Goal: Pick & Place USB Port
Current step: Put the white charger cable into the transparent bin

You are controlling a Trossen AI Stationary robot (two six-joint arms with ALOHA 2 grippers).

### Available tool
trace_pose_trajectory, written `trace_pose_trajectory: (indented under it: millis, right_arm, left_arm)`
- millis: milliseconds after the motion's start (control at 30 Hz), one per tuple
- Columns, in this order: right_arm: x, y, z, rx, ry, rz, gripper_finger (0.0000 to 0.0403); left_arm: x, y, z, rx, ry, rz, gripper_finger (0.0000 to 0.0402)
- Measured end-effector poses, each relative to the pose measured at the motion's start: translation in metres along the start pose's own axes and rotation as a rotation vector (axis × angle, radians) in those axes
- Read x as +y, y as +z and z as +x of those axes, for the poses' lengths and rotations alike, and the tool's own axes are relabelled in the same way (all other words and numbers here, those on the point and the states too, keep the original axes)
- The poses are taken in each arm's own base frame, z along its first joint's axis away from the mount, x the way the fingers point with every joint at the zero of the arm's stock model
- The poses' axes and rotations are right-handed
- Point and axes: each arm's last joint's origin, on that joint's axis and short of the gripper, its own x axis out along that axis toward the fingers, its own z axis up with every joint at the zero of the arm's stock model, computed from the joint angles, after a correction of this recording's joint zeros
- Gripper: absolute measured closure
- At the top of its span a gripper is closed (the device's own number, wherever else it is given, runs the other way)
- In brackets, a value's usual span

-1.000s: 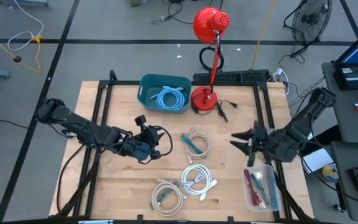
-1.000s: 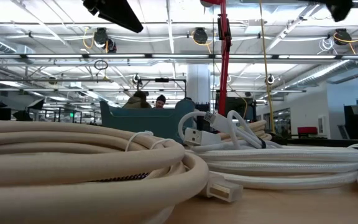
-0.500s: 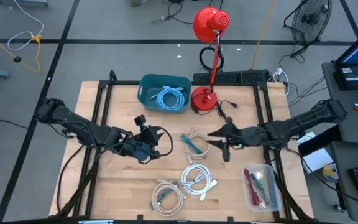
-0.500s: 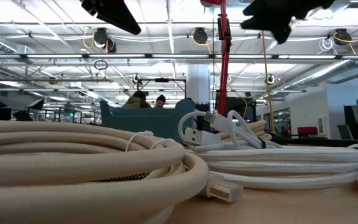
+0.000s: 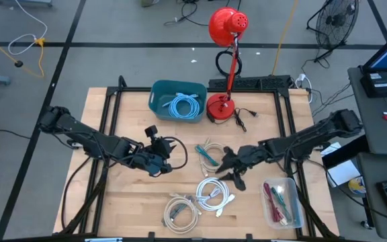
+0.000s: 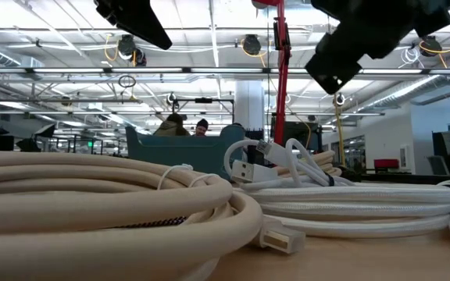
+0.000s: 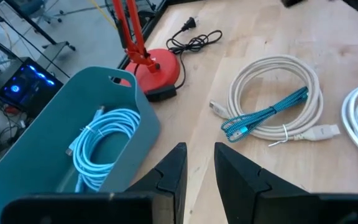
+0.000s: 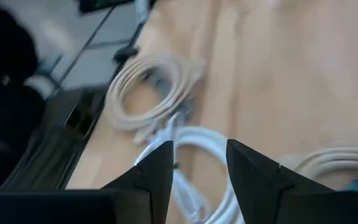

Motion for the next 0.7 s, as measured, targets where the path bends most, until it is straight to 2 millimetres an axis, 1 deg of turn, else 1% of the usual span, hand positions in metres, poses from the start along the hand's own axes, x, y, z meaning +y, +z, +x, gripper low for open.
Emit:
trace_pose_trajectory:
  millis: [67,300,400,500,567,700]
  right_arm:
    - [0.002,-0.005,0.007,0.025,0.028,-0.024,0.026]
    - [0.005,-0.021,0.028,0.095,0.041,-0.061,0.0259]
    - [0.006,-0.024,0.038,0.084,0.049,-0.067,0.0259]
    - [0.007,-0.029,0.045,0.12,0.047,-0.078,0.0259]
    - [0.009,-0.028,0.051,0.123,0.052,-0.087,0.0259]
    - [0.009,-0.029,0.056,0.138,0.051,-0.108,0.0259]
  left_arm:
    - [0.0,0.0,0.0,0.002,-0.003,-0.002,0.0316]
    - [-0.001,0.0,0.0,0.008,-0.021,-0.003,0.0316]
    - [-0.001,0.0,0.0,0.009,-0.024,-0.003,0.0316]
    - [-0.001,0.0,0.0,0.009,-0.025,-0.003,0.0316]
    - [-0.001,0.0,0.0,0.009,-0.026,-0.003,0.0316]
    - [-0.001,-0.001,0.0,0.013,-0.038,-0.002,0.0316]
